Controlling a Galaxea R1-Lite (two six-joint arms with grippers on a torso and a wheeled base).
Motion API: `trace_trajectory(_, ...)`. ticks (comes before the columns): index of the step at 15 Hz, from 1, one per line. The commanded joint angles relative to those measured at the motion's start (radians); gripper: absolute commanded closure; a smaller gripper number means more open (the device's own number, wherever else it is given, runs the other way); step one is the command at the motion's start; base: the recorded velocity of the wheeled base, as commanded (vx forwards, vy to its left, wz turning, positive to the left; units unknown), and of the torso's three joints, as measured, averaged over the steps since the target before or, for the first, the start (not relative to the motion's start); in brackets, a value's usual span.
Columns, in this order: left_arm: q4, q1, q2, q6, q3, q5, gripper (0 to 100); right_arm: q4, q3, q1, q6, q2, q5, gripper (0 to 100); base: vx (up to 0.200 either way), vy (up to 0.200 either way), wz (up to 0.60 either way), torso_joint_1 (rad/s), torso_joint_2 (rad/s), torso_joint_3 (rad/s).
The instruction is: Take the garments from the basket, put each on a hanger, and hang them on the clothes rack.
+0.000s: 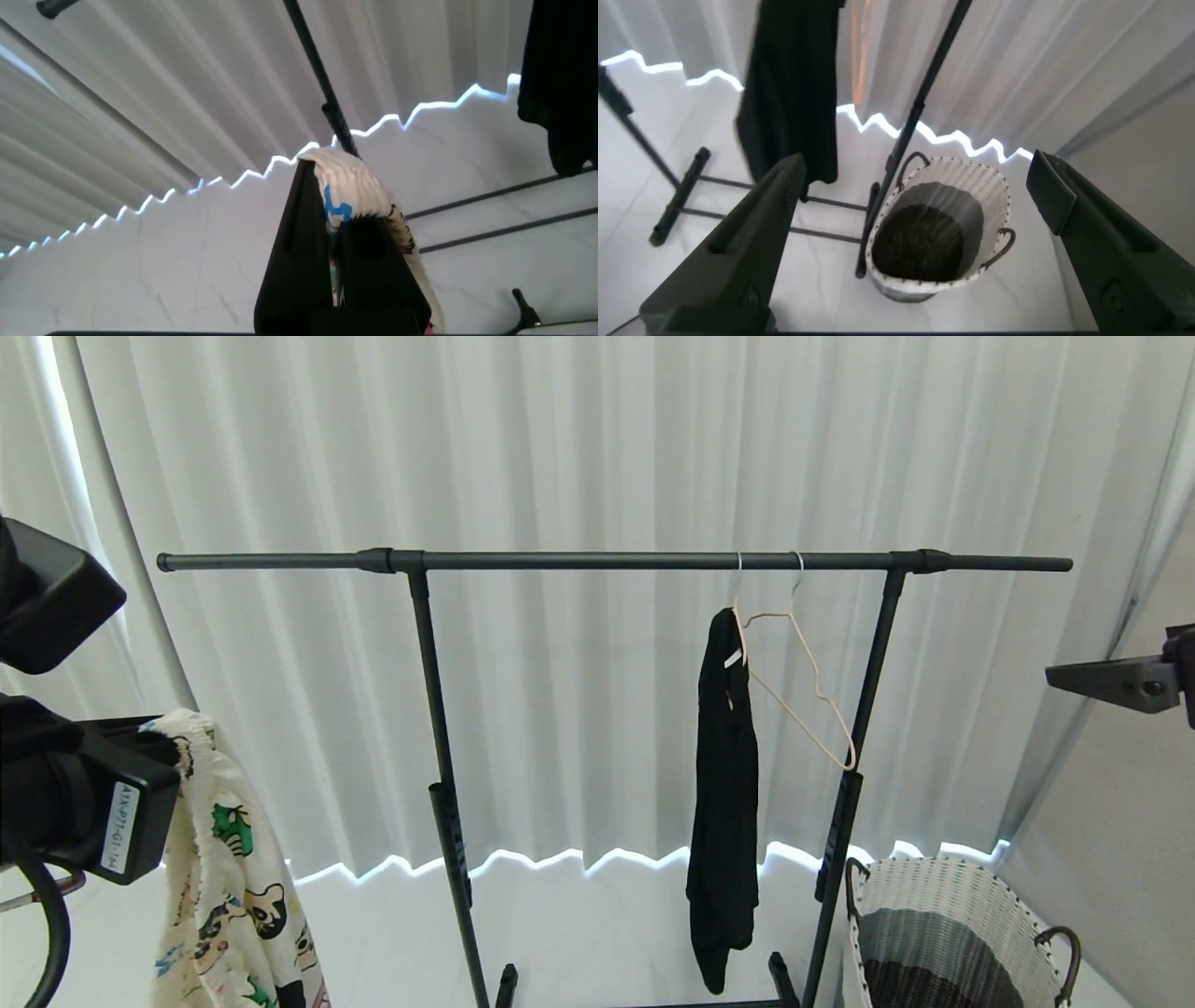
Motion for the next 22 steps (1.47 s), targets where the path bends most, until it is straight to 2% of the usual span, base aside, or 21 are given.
trace_trajectory(1, 0.000, 0.000, 0.002, 0.000, -0.007, 0.001, 100, -0.013, 0.000, 0.001, -0.001, 0.021, 0.000, 0, 0.200, 0.000, 0.00, 0.012, 0.00, 0.002)
trace_trajectory(13, 0.000, 0.000, 0.007, 0.000, -0.010, 0.001, 100, -0.016, 0.006, -0.002, 0.002, 0.049, 0.022, 0, 0.200, 0.000, 0.00, 0.002, 0.00, 0.003)
trace_trajectory(18, 0.000, -0.015, 0.004, -0.003, -0.008, -0.001, 100, -0.027, 0.056, -0.013, 0.036, 0.133, 0.020, 0, 0.000, 0.000, 0.00, 0.000, 0.00, 0.000)
trace_trajectory(20, -0.001, -0.013, 0.002, -0.001, -0.010, -0.001, 100, -0.090, 0.056, -0.019, 0.061, 0.209, 0.023, 0, 0.000, 0.000, 0.00, 0.000, 0.00, 0.000)
trace_trajectory(22, 0.000, -0.023, -0.007, 0.000, -0.011, -0.001, 100, -0.161, 0.055, -0.033, 0.079, 0.278, 0.071, 0, 0.000, 0.000, 0.00, 0.000, 0.00, 0.000)
